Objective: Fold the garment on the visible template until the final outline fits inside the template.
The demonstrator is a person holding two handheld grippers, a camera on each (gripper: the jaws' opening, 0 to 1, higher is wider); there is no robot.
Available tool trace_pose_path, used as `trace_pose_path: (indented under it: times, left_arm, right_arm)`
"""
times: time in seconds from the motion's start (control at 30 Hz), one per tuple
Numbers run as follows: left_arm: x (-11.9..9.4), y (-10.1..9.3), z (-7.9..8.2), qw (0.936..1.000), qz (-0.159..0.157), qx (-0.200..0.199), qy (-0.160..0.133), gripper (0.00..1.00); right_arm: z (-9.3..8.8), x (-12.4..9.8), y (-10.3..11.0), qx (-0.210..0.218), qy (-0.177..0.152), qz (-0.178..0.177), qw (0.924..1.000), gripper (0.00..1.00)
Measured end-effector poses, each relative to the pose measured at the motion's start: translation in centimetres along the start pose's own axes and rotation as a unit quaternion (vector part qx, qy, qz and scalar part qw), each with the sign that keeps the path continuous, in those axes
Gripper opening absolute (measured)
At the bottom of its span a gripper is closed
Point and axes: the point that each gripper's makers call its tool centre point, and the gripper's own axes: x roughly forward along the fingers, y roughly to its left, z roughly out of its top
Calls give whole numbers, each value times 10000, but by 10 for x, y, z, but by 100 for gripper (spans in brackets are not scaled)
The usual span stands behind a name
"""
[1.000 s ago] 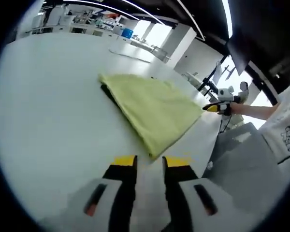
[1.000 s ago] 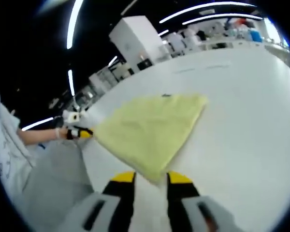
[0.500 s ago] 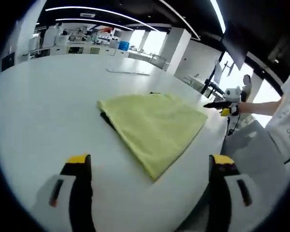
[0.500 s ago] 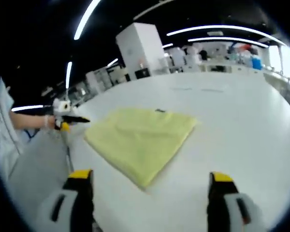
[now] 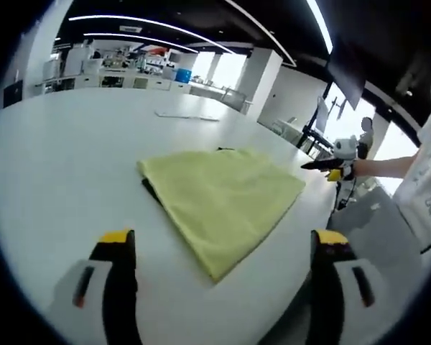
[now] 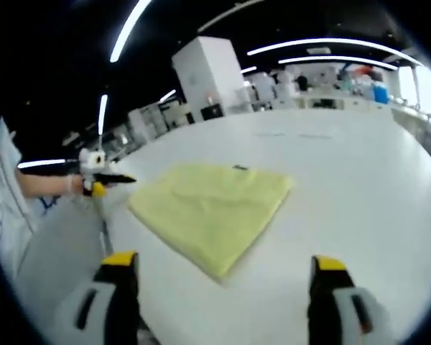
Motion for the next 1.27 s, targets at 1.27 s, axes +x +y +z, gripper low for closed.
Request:
trace_pose_path:
  times: [1.27]
  left_arm:
    - [-10,-14,15,9999,77,133,-40,95]
  right_arm:
    - [13,-11,7,227,-487,-19,9986,99]
